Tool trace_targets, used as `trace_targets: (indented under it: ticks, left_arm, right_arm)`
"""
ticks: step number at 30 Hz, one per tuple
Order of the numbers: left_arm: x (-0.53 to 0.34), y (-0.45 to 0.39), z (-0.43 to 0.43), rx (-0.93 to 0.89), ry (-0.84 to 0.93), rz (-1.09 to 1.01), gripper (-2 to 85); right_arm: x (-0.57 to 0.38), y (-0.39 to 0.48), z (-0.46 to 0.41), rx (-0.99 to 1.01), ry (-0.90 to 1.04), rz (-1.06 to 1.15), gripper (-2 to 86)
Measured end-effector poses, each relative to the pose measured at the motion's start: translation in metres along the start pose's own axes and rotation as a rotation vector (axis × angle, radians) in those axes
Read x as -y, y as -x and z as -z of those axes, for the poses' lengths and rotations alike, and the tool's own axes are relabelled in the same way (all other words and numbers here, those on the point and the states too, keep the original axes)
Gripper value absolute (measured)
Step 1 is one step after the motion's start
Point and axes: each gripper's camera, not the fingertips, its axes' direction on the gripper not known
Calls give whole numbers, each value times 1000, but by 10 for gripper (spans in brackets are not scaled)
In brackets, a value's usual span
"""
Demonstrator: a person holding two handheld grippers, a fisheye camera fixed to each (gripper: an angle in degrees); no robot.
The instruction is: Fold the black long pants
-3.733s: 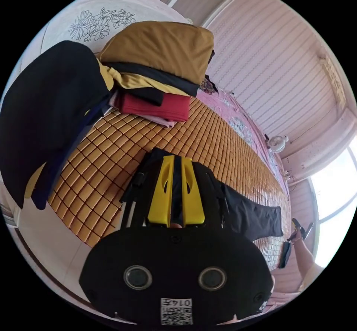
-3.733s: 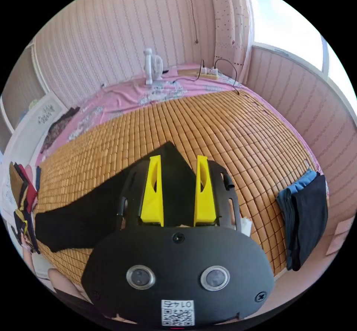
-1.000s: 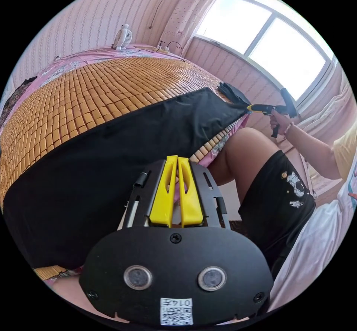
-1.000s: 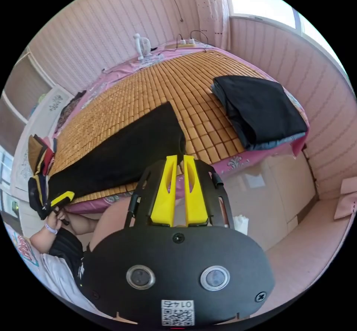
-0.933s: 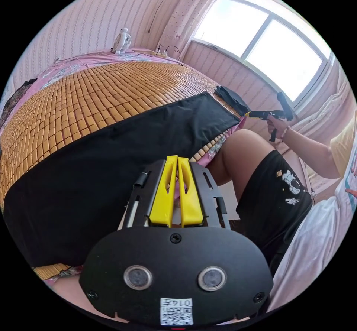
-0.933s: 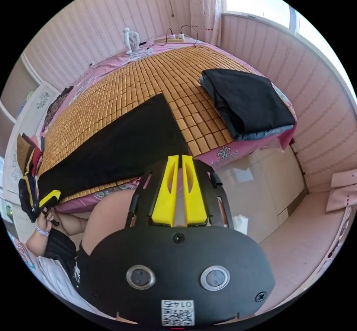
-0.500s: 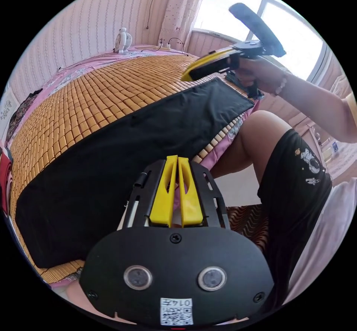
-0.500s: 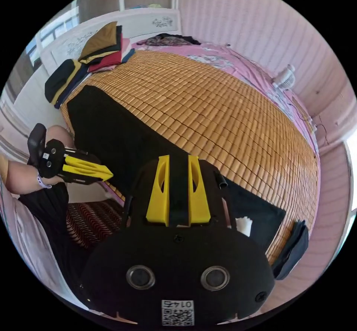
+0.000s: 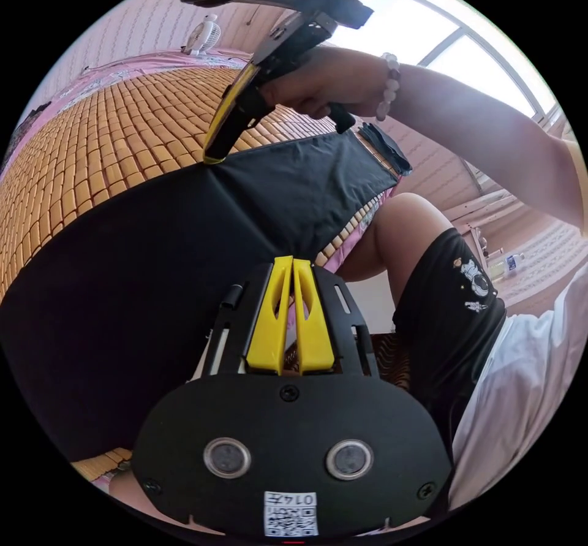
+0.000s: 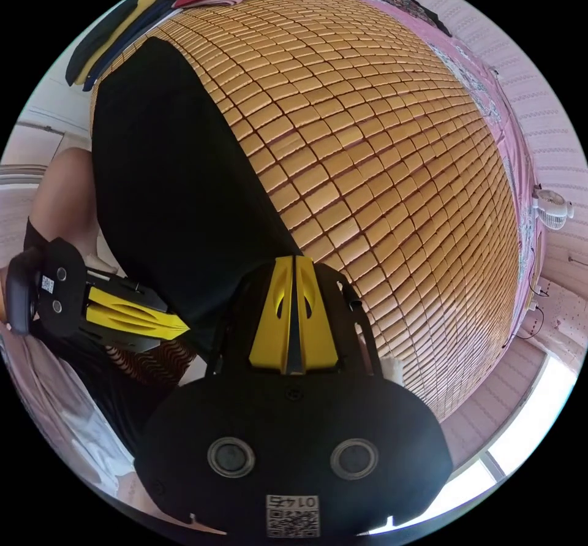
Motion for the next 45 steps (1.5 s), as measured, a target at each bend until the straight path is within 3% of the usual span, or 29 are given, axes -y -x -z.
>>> trace_targets:
  ticks: [4,8,18,30,45]
  left_arm:
    - [6,-6,-1,-41,94,-30,-10]
    - [4,-15,15,-50,28,-66,-10]
    - [21,-37,-20,127,61,-217,-10]
    - [26,-42,-27,74,122,-199,-10]
    - [27,-58,-32,100,153,-278,-10]
  right_arm:
    - [30,10,11,-51,-4,-45,-9]
    - [51,24,15,-192,-12,-12,-9]
    - [137,24,-37,-82,226,113,-9]
    - [203,6,-54,-4,443,144,-8]
    - [175,-27,-43,80,287,13,-8]
